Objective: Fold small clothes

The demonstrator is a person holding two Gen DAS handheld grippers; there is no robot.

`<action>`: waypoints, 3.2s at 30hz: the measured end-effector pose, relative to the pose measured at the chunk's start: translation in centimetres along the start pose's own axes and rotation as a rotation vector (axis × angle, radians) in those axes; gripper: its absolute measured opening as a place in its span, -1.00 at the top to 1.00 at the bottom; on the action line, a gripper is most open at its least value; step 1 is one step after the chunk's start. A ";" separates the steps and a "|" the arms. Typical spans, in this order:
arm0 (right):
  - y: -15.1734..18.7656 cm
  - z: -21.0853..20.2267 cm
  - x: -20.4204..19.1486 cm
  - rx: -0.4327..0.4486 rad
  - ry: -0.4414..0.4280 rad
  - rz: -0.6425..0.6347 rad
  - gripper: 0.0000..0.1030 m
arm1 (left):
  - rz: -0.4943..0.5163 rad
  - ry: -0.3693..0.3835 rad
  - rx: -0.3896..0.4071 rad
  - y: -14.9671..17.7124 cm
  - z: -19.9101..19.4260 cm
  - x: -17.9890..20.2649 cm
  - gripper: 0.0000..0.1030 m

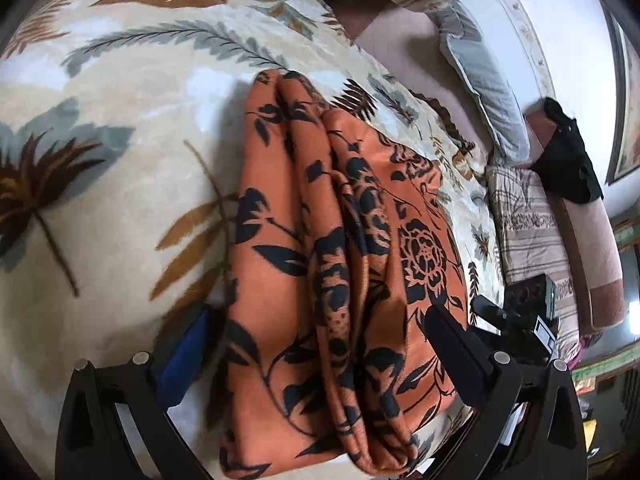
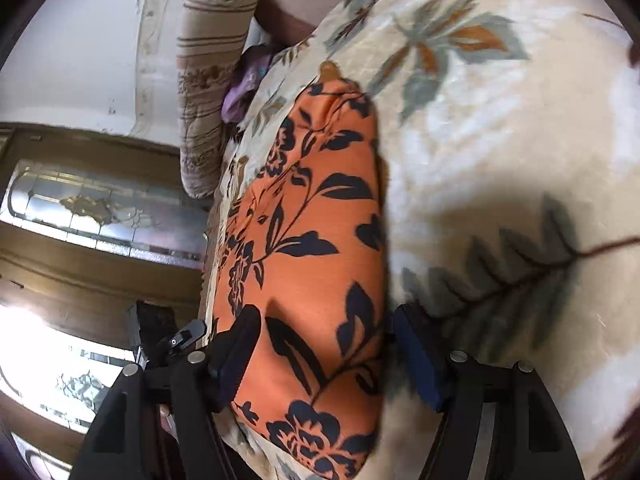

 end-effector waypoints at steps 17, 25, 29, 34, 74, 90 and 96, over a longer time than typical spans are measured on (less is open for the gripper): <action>-0.4 3.1 -2.3 0.062 0.060 -0.179 0.14 | 0.165 -0.074 0.042 0.1 1.2 2.9 -0.05; -0.6 -1.1 -6.0 0.181 0.138 -0.335 0.24 | 0.278 -0.080 0.120 0.9 -0.2 7.6 0.11; -1.0 -5.0 -6.7 0.239 0.146 -0.364 0.24 | 0.325 -0.058 0.156 1.4 -0.4 11.5 0.11; -1.2 -9.2 -5.0 0.293 0.179 -0.347 0.24 | 0.381 -0.094 0.150 1.8 1.8 15.3 0.11; 9.2 -18.6 -15.1 0.472 0.580 -0.552 -0.12 | 0.497 -0.658 0.541 6.7 -10.8 21.4 -0.75; 13.6 -22.7 -20.8 0.582 0.595 -0.623 -0.15 | 0.440 -0.607 0.697 9.3 -18.7 26.5 -0.86; 14.4 -22.9 -21.7 0.586 0.596 -0.648 -0.18 | 0.439 -0.604 0.736 9.9 -19.8 26.9 -0.87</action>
Point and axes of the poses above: each gripper's, at about its wrist camera, not at the fingertips, and z roughly the way its jaws point, x to its right, y to its underside, the point moved 6 cm from there along z, roughly the way its jaws point, and after that the axes turned 2 degrees about -y, right-handed, at the moved point
